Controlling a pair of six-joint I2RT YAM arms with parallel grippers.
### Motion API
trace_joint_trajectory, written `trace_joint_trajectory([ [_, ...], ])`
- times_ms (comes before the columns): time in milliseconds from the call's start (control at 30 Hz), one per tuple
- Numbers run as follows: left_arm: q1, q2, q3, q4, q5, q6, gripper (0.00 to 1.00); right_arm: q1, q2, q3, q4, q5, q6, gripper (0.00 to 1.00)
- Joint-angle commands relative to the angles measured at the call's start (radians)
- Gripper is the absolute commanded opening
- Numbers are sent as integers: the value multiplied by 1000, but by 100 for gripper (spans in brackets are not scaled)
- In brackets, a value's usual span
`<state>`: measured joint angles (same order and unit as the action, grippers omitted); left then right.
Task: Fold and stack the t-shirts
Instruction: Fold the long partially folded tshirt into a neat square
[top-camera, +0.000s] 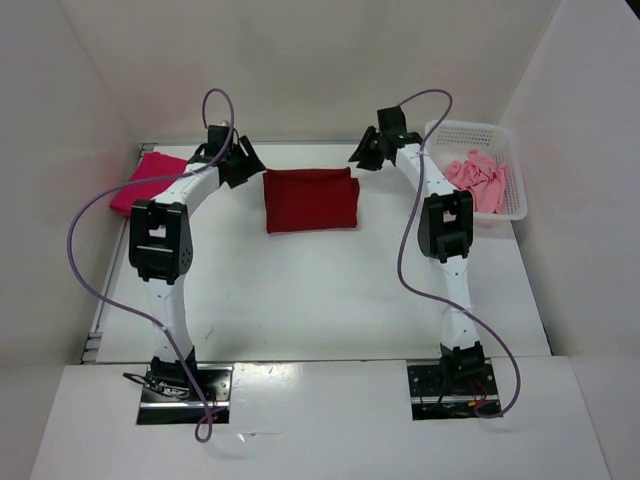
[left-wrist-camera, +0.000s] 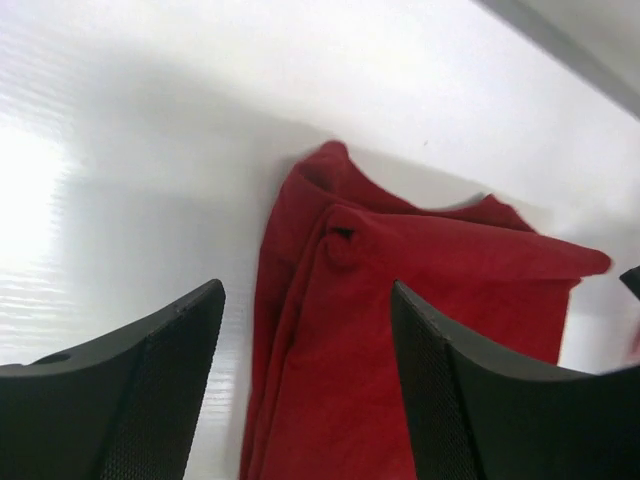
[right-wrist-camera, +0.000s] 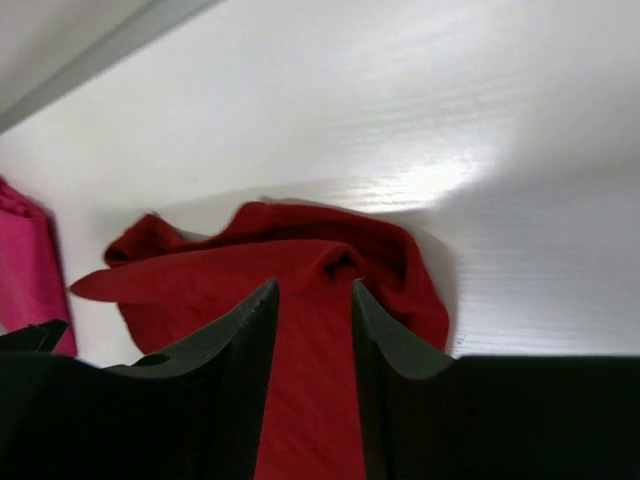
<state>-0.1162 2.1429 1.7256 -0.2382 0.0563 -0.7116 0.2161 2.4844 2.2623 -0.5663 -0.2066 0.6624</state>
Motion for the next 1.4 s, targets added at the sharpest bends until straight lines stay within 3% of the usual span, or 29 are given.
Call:
trace_joint_trajectory([
  [0, 13, -116, -21, 76, 17, -14, 75, -4, -63, 92, -37, -13, -40, 41],
  [167, 4, -193, -208, 150, 95, -29, 75, 31, -257, -203, 61, -13, -61, 42],
  [233, 4, -232, -331, 190, 125, -42, 75, 41, -338, -359, 146, -43, -61, 28],
  [267, 4, -232, -356, 191, 125, -42, 75, 42, -347, -394, 163, -62, -52, 22],
  [300, 4, -232, -369, 191, 137, -42, 75, 51, -348, -432, 163, -83, -52, 9],
  [333, 4, -219, -394, 191, 157, -42, 75, 51, -348, -447, 163, -112, -52, 5],
  [433, 4, -151, -403, 192, 262, -42, 76, 92, -360, -516, 172, -112, -63, 0],
  [533, -5, -112, -396, 207, 252, -31, 76, 121, -360, -543, 190, -123, -75, 0],
  [833, -5, -84, -411, 217, 273, -22, 76, 121, 16, -45, 66, -264, -84, 1],
  [1067, -14, -25, -390, 185, 283, 21, 72, 121, 345, 434, -142, -217, -52, 0],
  [1200, -14, -2, -371, 175, 283, 21, 66, 121, 415, 731, -188, -255, -11, 1],
  [1367, -14, 31, -350, 204, 283, 21, 59, 121, 345, 810, -282, -240, -35, 14],
])
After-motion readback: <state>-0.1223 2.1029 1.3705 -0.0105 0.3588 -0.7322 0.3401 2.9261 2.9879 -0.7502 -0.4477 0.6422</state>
